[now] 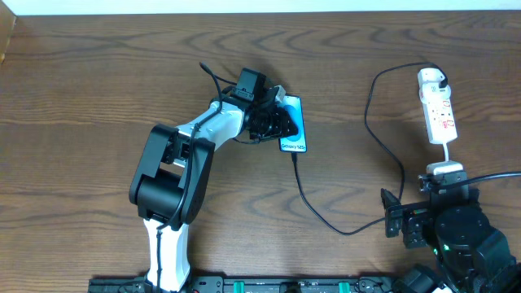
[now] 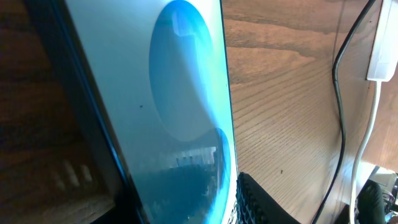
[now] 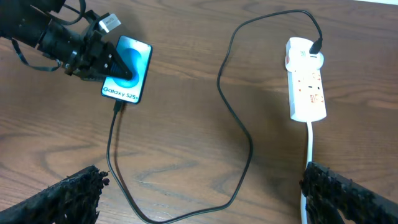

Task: Plug charger to phone and switch on socket
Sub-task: 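Lower the plugged phone flat onto the table with the left gripper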

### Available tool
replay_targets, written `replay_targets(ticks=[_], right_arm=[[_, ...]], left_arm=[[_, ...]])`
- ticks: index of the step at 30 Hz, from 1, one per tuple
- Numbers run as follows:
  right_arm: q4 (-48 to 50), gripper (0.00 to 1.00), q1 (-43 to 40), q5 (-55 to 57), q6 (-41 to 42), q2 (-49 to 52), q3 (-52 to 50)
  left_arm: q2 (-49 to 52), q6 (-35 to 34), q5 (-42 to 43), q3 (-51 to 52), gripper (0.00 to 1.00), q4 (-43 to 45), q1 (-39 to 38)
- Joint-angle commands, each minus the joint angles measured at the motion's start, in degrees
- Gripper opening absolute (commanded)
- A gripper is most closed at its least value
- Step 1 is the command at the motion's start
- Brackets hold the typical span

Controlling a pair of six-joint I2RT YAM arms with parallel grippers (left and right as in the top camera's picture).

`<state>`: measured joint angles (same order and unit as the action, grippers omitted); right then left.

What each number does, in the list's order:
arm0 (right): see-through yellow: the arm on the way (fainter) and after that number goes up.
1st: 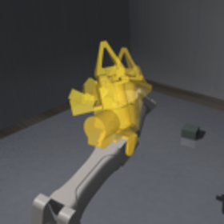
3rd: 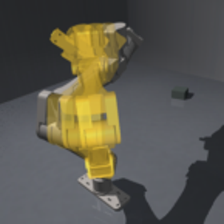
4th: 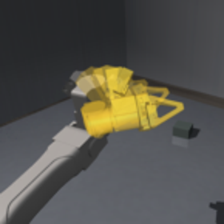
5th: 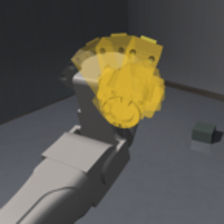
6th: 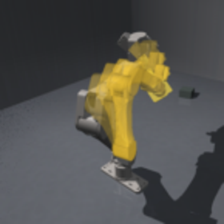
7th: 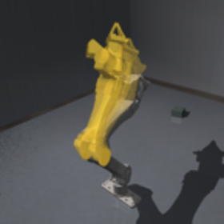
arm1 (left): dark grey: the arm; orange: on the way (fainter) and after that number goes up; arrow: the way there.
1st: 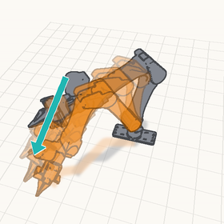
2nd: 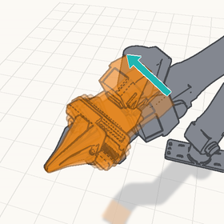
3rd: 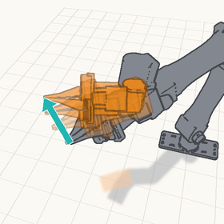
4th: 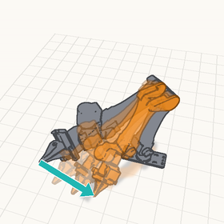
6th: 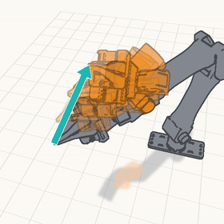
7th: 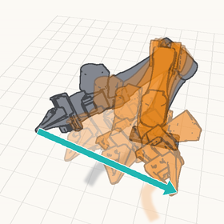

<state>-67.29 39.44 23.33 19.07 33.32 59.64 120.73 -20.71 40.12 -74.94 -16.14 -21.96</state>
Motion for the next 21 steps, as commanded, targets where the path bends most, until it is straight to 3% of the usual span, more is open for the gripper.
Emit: replay_targets(ticks=[1, 13, 21], right_arm=[[0.0, 0.99, -0.5, 0.1, 0.6, 0.1, 0.2], [0.0, 0.99, -0.5, 0.1, 0.6, 0.1, 0.2], [0.0, 0.99, -0.5, 0.1, 0.6, 0.1, 0.2]], left_arm=[[-0.1, 1.0, -2.3, -0.2, 0.39, -0.6, 0.0], [-0.1, 1.0, -9.8, -0.2, 0.4, -5.3, 0.0], [-0.1, 1.0, -9.8, -0.2, 0.41, -5.5, 0.0]])
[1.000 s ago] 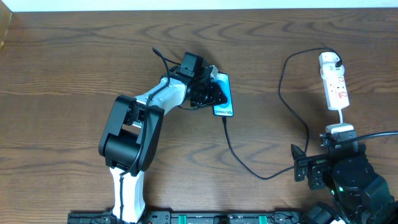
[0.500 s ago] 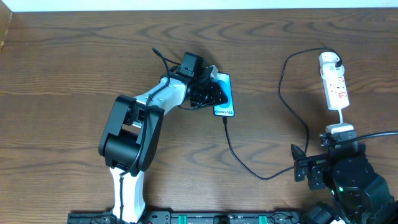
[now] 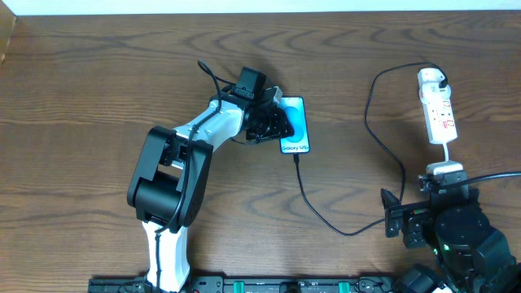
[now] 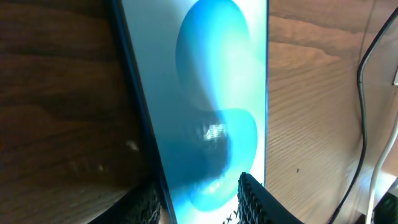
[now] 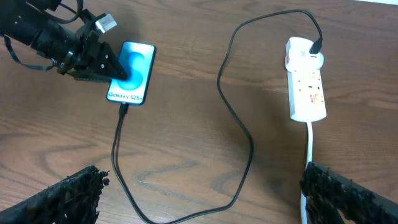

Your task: Plug charger to phone and switch on socket

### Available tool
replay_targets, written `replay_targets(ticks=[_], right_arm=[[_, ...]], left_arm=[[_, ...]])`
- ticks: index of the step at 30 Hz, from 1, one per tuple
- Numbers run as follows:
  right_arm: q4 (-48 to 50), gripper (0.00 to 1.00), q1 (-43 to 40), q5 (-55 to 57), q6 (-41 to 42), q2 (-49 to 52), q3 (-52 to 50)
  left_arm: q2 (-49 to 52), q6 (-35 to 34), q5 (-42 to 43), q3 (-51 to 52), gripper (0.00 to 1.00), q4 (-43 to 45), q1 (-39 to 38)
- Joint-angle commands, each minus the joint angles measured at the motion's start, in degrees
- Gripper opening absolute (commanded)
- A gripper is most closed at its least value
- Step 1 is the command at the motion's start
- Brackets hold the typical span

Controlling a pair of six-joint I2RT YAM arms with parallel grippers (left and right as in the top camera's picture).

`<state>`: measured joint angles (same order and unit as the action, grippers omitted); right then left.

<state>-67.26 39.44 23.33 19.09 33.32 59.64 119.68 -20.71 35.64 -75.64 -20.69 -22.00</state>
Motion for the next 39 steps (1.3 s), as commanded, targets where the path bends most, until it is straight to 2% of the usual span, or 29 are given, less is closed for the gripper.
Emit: replay_targets(ticks=[1, 7, 15, 19, 27, 32, 39], right_arm=[[-0.1, 0.99, -0.5, 0.1, 0.6, 0.1, 0.2], [-0.1, 0.99, -0.5, 0.1, 0.6, 0.1, 0.2], [-0.1, 0.99, -0.5, 0.1, 0.6, 0.1, 0.2], [-0.1, 0.99, -0.5, 0.1, 0.6, 0.1, 0.2], [0.3, 0.99, -0.5, 0.3, 0.6, 0.1, 0.2], [0.1, 0.99, -0.5, 0.2, 0.6, 0.1, 0.2], [0.8, 0.99, -0.5, 0.1, 0.6, 0.1, 0.2]], left_arm=[[0.9, 1.0, -5.3, 0.5, 0.41, -0.9, 0.0], [0.9, 1.0, -7.1, 0.5, 0.42, -0.9, 0.1], [-0.1, 2.4, -8.3, 0.5, 0.8, -1.6, 2.1], [-3.1, 4.5, -8.3, 0.5, 0.88, -2.8, 4.3], [-16.3, 9.2, -8.8, 0.5, 0.9, -9.6, 9.1], [-25.6, 11.1, -22.6, 0.5, 0.9, -15.4, 9.4], [-37.1, 11.1, -37.5, 0.5, 0.9, -24.5, 9.4]])
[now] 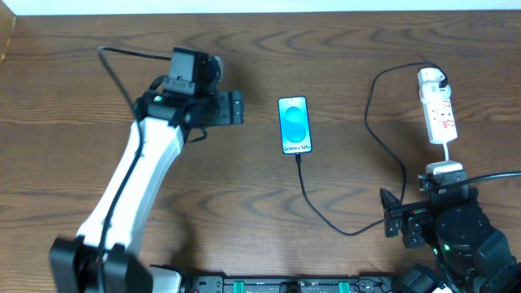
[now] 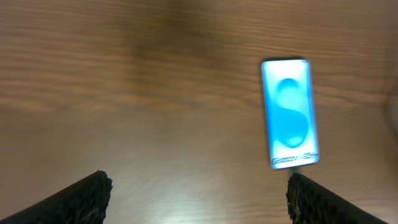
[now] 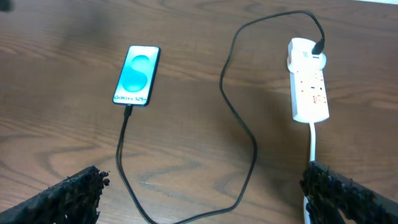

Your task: Plug charger to phone and switch on socket

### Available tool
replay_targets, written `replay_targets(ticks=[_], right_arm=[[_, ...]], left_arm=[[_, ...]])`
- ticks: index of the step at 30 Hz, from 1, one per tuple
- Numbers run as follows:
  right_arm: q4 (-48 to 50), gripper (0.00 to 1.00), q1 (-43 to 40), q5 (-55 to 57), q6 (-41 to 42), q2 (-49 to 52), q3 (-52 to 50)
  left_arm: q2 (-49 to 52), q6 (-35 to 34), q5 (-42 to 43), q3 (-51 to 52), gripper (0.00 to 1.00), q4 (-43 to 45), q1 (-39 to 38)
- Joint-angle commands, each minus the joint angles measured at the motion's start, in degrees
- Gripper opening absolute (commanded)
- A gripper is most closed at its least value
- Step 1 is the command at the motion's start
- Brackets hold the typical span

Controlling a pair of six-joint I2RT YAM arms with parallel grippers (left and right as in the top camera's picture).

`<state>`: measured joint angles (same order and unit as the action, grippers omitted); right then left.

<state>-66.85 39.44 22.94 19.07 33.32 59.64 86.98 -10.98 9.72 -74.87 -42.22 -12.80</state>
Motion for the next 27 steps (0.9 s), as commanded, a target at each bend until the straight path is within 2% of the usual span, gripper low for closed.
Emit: replay_targets(ticks=[1, 5, 15, 17, 20, 25, 26, 27], right_arm=[[0.5, 0.99, -0.5, 0.5, 0.6, 0.1, 0.2], [1.7, 0.99, -0.5, 0.5, 0.6, 0.1, 0.2], [18.9, 0.98, -0.5, -2.9, 1.0, 0.4, -0.1], [20.9, 0.84, -0.5, -2.9, 1.0, 1.3, -0.6], [22.0, 0.51, -0.5, -1.5, 1.0, 5.4, -1.5], [24.4, 0.2, -0.5, -0.5, 1.0, 15.6, -2.1], [25.8, 0.05, -0.5, -0.5, 1.0, 19.8, -2.1], [26.5, 0.01, -0.5, -0.6, 1.0, 22.0, -2.1]], left_arm=[[-5.8, 1.4, -13.5, -0.3, 0.9, -4.5, 0.2], [-13.0, 1.3, -20.9, -0.3, 0.9, -13.6, 0.2], [-27.8, 1.0, -21.4, -0.2, 0.9, -26.9, 0.2], [-31.4, 1.0, -21.4, -0.2, 0.91, -27.5, 0.2], [-39.1, 0.9, -21.4, -0.2, 0.9, -27.6, 0.2], [-47.6, 0.9, -22.0, 0.0, 0.91, -27.6, 0.2], [-49.8, 0.9, -24.1, 0.7, 0.91, -27.6, 0.2], [-50.6, 0.9, -25.0, 1.2, 0.91, -27.6, 0.2]])
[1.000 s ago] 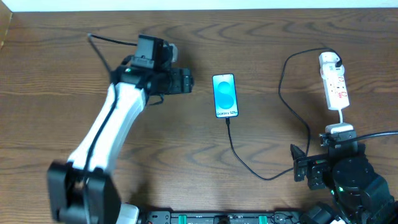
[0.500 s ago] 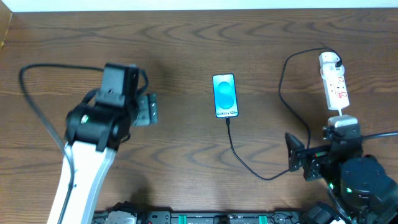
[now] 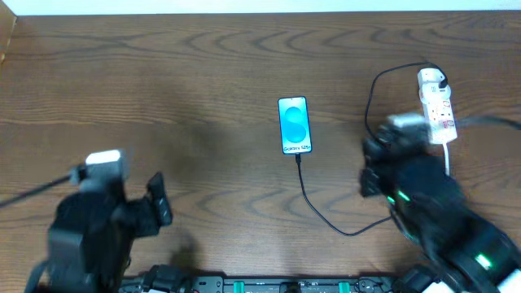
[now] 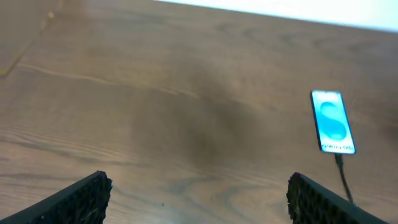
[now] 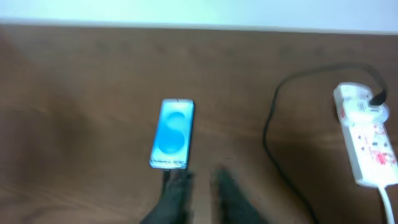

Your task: Plug charger to phone and switch on socket

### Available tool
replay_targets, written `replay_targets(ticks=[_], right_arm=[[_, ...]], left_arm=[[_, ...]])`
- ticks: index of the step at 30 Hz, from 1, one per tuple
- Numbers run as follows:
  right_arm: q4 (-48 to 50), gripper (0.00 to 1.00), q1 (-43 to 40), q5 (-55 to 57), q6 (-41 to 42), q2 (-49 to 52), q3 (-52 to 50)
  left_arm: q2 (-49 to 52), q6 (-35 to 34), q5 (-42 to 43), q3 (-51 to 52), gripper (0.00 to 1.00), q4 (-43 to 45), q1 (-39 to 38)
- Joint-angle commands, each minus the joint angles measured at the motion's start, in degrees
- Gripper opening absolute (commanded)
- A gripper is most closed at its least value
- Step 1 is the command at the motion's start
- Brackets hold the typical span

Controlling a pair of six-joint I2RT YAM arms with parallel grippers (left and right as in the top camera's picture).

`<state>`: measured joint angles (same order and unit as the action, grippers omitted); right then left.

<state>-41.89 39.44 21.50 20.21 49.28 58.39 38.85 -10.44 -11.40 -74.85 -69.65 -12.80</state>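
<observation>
The phone (image 3: 294, 124) lies flat and screen up at mid-table, its blue screen lit. A black charger cable (image 3: 305, 191) runs from its near end, loops toward me and climbs to the white socket strip (image 3: 437, 106) at the far right. My left gripper (image 4: 198, 183) is open and empty at the near left; the phone (image 4: 331, 129) is far ahead of it. My right gripper (image 5: 202, 177) is blurred, its fingers drawn nearly together on nothing, just short of the phone (image 5: 174, 134). The strip (image 5: 367, 143) is off to its right.
My left arm (image 3: 98, 232) fills the near left corner. My right arm (image 3: 411, 183) stands between the cable loop and the strip's white lead. Brown wood table (image 3: 163, 73) runs to a pale edge at the back.
My left arm has gone from beside the phone to the near left corner, still open. My right arm has moved from the near right edge farther in, and its fingers have come nearly together.
My left gripper first held the phone tilted, with the cable in its near end. Then the phone sat straighter in that grip. Later it lay flat and free, my left gripper open to its left. Now the left arm is back and the right has advanced.
</observation>
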Motion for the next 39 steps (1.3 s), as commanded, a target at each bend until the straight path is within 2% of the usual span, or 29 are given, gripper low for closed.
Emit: replay_targets(ticks=[1, 4, 7, 9, 11, 13, 17, 20, 26, 33, 39], right_arm=[[2.1, 0.01, -0.5, 0.9, -0.1, 8.0, -0.8], [2.9, 0.01, -0.5, 0.8, 1.2, 12.5, -0.8], [2.4, 0.01, -0.5, 0.5, 5.7, 14.6, -0.8], [1.8, 0.01, -0.5, -0.3, 6.9, 14.8, -0.8], [0.8, 0.01, -0.7, -1.0, 7.0, 14.4, -0.7], [-1.0, 0.01, -1.2, -1.6, 7.1, 13.6, -0.7], [-6.1, 0.01, -4.0, -1.7, 10.5, 11.8, -0.7], [-9.5, 0.01, -7.2, -3.0, 14.4, 10.9, -0.7], [-12.1, 0.01, -14.8, -8.8, 14.9, 10.7, -0.7], [-17.5, 0.01, -20.2, -8.8, 20.3, 10.6, -0.7], [-22.2, 0.01, -23.6, -8.8, 22.6, 10.6, -0.8]], left_arm=[[-3.2, 0.3, -4.9, 1.9, 0.91, -0.2, 0.2], [-3.9, 0.3, -5.9, 3.9, 0.91, 0.5, 0.2], [-3.8, 0.3, -5.8, 7.0, 0.91, 4.7, 0.2], [-3.8, 0.3, -5.8, 10.5, 0.92, 10.3, 0.2], [-3.8, 0.3, -5.8, 14.0, 0.98, 16.0, 0.2], [-3.7, 0.3, -5.6, 17.8, 0.98, 22.4, 0.3], [-3.0, 0.3, -5.7, 21.8, 0.98, 29.5, 0.3], [-1.8, 0.3, -5.8, 22.0, 0.98, 30.1, 0.3], [-0.3, 1.8, -5.8, 21.9, 0.98, 31.9, 1.2], [-0.4, 1.9, -5.8, 21.8, 0.98, 47.2, 4.5], [-1.3, 1.9, -5.8, 20.6, 0.98, 46.0, 4.9]])
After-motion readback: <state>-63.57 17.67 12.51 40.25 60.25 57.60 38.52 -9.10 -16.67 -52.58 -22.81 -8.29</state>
